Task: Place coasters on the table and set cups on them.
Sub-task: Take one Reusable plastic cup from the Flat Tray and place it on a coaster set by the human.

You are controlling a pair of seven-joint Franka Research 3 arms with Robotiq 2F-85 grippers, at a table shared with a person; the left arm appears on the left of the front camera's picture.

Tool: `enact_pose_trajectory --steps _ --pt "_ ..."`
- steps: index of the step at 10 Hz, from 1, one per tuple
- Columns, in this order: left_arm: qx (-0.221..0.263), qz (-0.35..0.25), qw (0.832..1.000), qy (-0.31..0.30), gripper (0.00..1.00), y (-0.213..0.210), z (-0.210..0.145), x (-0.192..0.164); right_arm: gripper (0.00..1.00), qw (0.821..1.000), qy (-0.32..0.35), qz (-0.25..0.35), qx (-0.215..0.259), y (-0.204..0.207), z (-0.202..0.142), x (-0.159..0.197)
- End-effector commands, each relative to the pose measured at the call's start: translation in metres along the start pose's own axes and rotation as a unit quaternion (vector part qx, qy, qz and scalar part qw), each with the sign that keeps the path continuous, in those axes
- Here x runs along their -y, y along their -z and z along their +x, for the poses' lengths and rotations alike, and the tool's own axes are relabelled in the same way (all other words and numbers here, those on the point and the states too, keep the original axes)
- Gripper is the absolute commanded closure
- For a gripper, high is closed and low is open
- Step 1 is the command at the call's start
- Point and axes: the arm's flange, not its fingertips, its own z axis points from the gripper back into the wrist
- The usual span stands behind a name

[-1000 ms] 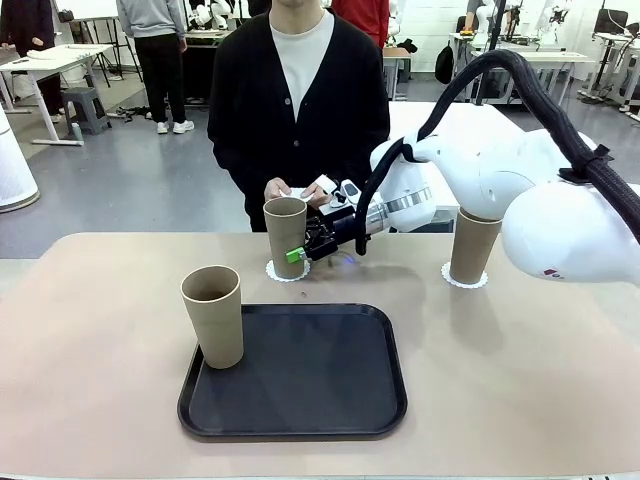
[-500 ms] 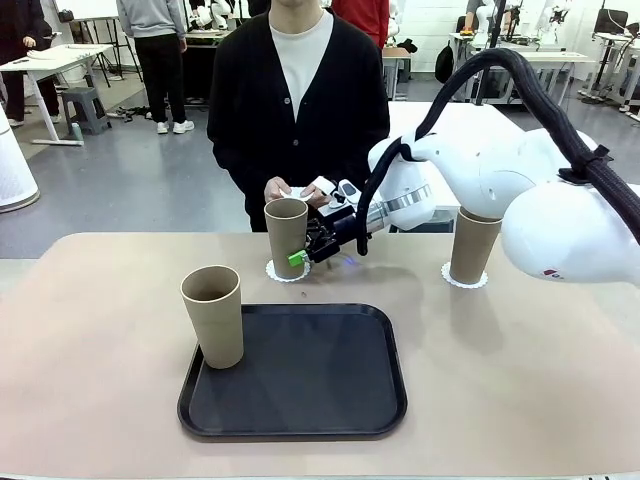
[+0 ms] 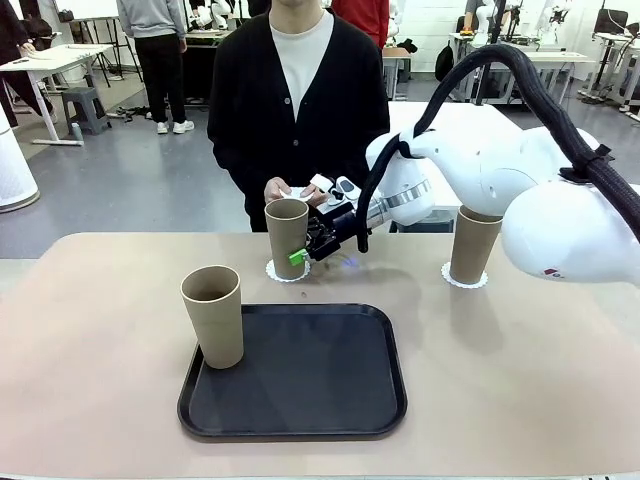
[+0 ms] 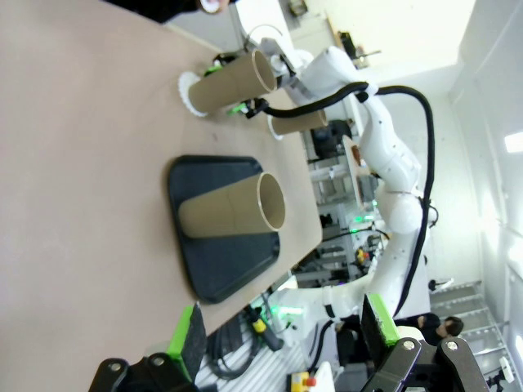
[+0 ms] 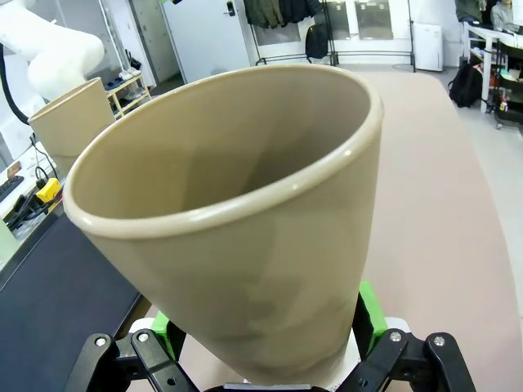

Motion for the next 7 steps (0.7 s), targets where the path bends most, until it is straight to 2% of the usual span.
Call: enact_pose_trajectory --steps 1,7 --pt "0.003 -0.005 1.000 0.004 0.00 -0.001 0.000 0.001 0.00 1.000 0.012 0.011 -0.010 -0.006 0.005 0.002" --pt "0.003 -0.005 1.000 0.004 0.00 -0.001 0.000 0.001 0.00 0.999 0.013 0.001 -0.031 -0.019 0.004 0.001"
